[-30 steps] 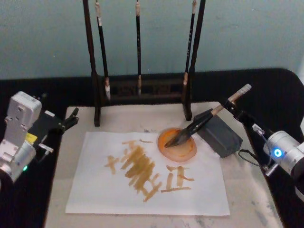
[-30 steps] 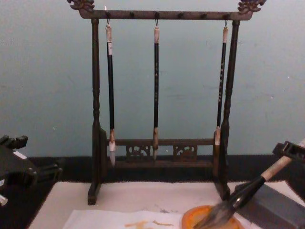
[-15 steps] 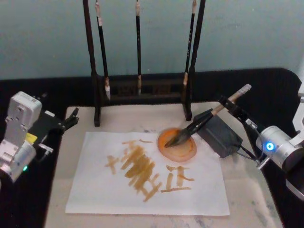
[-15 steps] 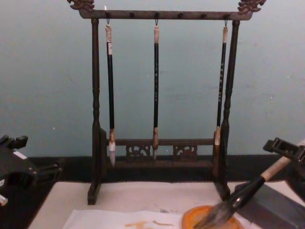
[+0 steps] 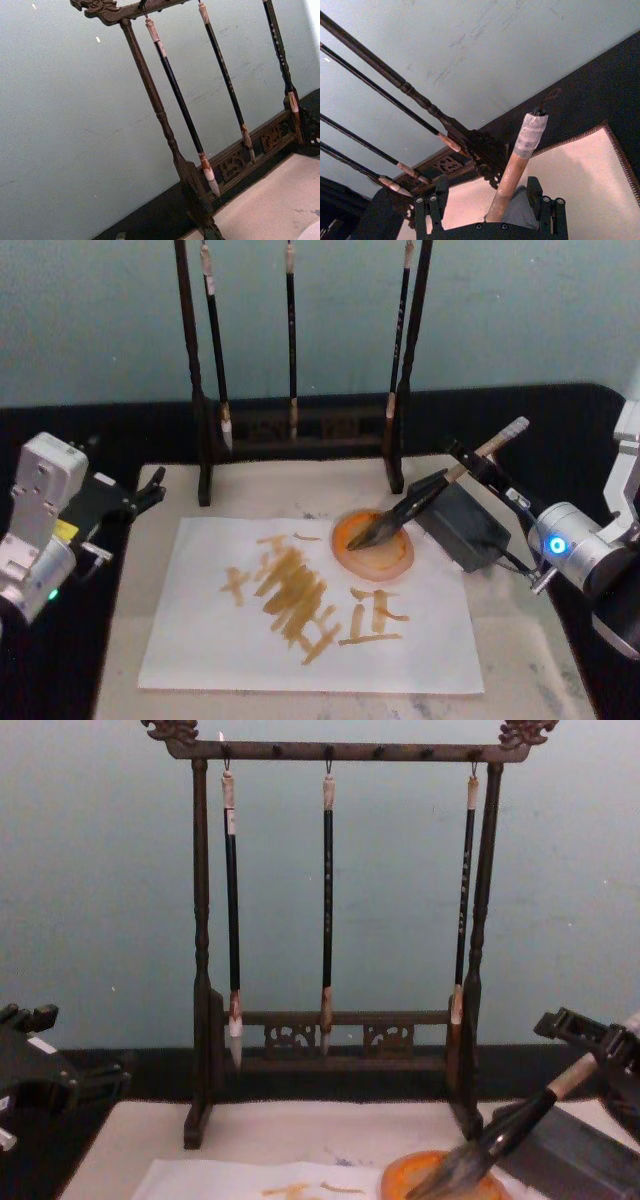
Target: Pick up the brush from the inkstone, write on the paper, then place the brush back to its original position.
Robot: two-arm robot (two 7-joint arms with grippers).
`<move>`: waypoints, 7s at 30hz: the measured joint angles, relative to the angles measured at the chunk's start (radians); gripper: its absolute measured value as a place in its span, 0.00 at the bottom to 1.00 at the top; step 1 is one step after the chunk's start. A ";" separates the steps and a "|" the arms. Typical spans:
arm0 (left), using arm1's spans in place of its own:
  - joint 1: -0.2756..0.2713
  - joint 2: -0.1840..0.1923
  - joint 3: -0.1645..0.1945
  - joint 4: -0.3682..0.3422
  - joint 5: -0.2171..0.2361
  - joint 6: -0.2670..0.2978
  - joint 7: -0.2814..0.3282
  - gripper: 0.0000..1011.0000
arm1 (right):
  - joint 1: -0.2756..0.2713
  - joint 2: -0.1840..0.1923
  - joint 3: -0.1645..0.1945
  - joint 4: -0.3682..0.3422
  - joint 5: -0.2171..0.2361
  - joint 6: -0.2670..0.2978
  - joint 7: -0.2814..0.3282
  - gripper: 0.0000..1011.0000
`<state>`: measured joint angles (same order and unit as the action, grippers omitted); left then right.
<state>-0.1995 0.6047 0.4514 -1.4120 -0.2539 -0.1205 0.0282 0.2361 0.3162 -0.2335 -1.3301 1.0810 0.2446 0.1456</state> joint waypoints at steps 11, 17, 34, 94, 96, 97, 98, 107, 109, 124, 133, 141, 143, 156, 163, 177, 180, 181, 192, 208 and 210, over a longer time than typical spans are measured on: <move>0.000 0.000 0.000 0.000 0.000 0.000 0.000 1.00 | 0.001 0.008 -0.022 -0.005 0.007 -0.013 -0.005 0.99; 0.000 0.000 0.000 0.000 0.000 0.000 0.000 1.00 | 0.001 0.007 -0.019 -0.005 0.007 -0.013 -0.006 0.99; 0.000 0.000 0.000 0.000 0.000 0.000 0.000 1.00 | 0.000 0.006 -0.016 -0.005 0.007 -0.010 -0.006 0.72; 0.000 0.000 0.000 0.000 0.000 0.000 0.000 1.00 | -0.006 0.083 -0.103 -0.112 -0.059 -0.119 0.062 0.17; 0.000 0.000 0.000 0.000 0.000 0.000 0.000 1.00 | -0.008 0.094 -0.114 -0.128 -0.091 -0.139 0.070 0.17; 0.000 0.000 0.000 0.000 0.000 0.000 0.000 1.00 | -0.010 0.104 -0.123 -0.142 -0.122 -0.157 0.078 0.17; 0.000 0.000 0.000 0.000 0.000 0.000 0.000 1.00 | -0.012 0.113 -0.132 -0.157 -0.154 -0.175 0.087 0.17; 0.000 0.000 0.000 0.000 0.000 0.000 0.000 1.00 | -0.014 0.153 -0.186 -0.221 -0.352 -0.273 0.128 0.17; 0.000 0.000 0.000 0.000 0.000 0.000 0.000 1.00 | -0.007 0.157 -0.201 -0.227 -0.404 -0.294 0.132 0.17; 0.000 0.000 0.000 0.000 0.000 0.000 0.000 1.00 | 0.058 0.120 -0.278 -0.167 -0.656 -0.401 0.146 0.17; 0.000 0.000 0.000 0.000 0.000 0.000 0.000 1.00 | 0.094 0.083 -0.295 -0.111 -0.694 -0.423 0.182 0.17; 0.000 0.000 0.000 0.000 0.000 0.000 0.000 1.00 | 0.111 0.048 -0.300 -0.067 -0.715 -0.431 0.217 0.17; 0.000 0.000 0.000 0.000 0.000 0.000 0.000 1.00 | 0.111 0.042 -0.300 -0.062 -0.718 -0.431 0.222 0.17; 0.000 0.000 0.000 0.000 0.000 0.000 0.000 1.00 | 0.111 0.008 -0.289 -0.025 -0.748 -0.425 0.242 0.17; 0.000 0.000 0.000 0.000 0.000 0.000 0.000 1.00 | 0.111 -0.003 -0.279 -0.020 -0.759 -0.422 0.251 0.17; 0.000 0.000 0.000 0.000 0.000 0.000 0.000 1.00 | 0.094 -0.018 -0.251 -0.031 -0.787 -0.411 0.270 0.17; 0.000 0.000 0.000 0.000 0.000 0.000 0.000 1.00 | 0.090 -0.019 -0.246 -0.035 -0.790 -0.410 0.273 0.17; 0.000 0.000 0.000 0.000 0.000 0.000 0.000 1.00 | 0.089 -0.020 -0.244 -0.036 -0.791 -0.409 0.274 0.17; 0.000 0.000 0.000 0.000 0.000 0.000 0.000 1.00 | 0.079 -0.032 -0.227 -0.039 -0.812 -0.403 0.288 0.17; 0.000 0.000 0.000 0.000 0.000 0.000 0.000 1.00 | 0.057 -0.033 -0.215 -0.062 -0.827 -0.383 0.304 0.17; 0.000 0.000 0.000 0.000 0.000 0.000 0.000 1.00 | 0.053 -0.032 -0.214 -0.067 -0.828 -0.381 0.304 0.17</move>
<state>-0.1995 0.6047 0.4514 -1.4120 -0.2539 -0.1205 0.0283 0.2896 0.2845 -0.4479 -1.3973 0.2533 -0.1368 0.4497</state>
